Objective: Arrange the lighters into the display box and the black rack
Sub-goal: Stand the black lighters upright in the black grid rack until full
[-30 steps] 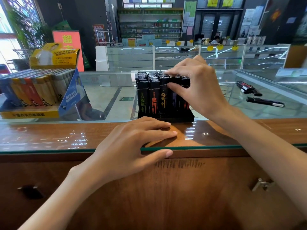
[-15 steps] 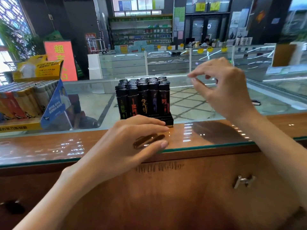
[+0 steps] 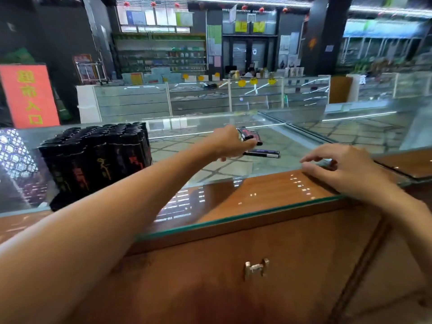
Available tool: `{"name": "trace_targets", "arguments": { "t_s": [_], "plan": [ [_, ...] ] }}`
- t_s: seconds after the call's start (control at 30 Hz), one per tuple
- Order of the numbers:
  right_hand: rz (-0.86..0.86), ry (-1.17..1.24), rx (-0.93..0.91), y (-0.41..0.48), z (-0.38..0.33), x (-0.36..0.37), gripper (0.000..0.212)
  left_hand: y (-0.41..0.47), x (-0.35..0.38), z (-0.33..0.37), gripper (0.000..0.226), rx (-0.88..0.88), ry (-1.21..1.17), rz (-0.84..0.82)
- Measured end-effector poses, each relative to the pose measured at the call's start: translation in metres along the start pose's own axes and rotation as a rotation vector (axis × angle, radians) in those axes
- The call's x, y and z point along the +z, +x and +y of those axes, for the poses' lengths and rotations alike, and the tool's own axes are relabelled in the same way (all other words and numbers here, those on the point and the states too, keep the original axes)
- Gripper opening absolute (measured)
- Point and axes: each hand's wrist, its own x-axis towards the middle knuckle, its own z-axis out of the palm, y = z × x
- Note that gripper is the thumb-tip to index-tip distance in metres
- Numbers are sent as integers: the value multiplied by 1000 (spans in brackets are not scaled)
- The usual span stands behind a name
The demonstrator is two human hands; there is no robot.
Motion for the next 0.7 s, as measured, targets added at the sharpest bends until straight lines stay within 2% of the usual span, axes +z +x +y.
{"name": "trace_targets", "arguments": {
  "t_s": [0.17,0.3,0.33,0.4,0.53,0.6,0.7],
  "plan": [
    [16,41,10,0,7,4,19,25,16,15,46,-46,139,40],
    [46,61,-7,-1,9,6,20,39,-4,7,52,-251,229,-195],
    [58,58,-18,-1,9,7,20,44,-10,0,49,-286,197,-206],
    [82,65,-33,-2,10,8,21,54,-12,-16,39,-297,22,-103],
    [79,74,-61,-3,11,8,23,75,4,-31,38,-258,-232,121],
    [43,94,-70,-1,11,6,23,85,11,-22,56,-268,-334,171],
    [-49,143,-105,0,10,3,25,94,15,5,82,-278,-309,76]
  ]
}}
